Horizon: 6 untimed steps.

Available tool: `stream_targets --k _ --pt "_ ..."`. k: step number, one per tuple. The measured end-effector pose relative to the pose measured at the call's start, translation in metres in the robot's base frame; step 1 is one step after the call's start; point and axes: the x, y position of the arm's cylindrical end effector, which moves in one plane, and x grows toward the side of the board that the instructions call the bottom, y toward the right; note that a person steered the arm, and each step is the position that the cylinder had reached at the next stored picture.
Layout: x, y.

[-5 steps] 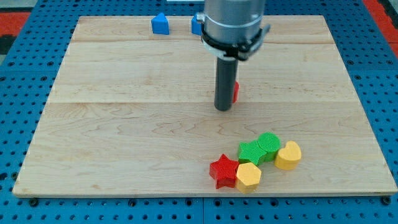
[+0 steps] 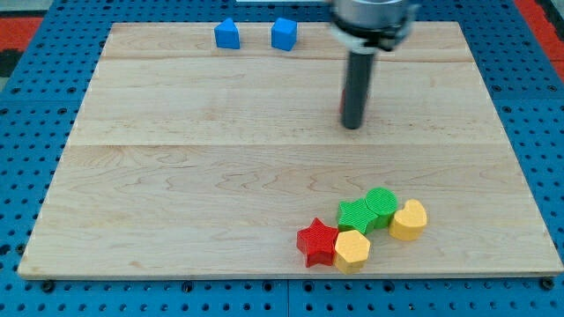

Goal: Move the red circle to top center

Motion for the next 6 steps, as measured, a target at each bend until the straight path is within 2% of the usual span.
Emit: stream_targets --k 2,3,4,5,6 --pt "-0.105 -0.056" --pt "-0.066 -0.071" --pt "-0.087 -0.118" --pt "-0.103 -0.040" --pt "-0.116 -0.035"
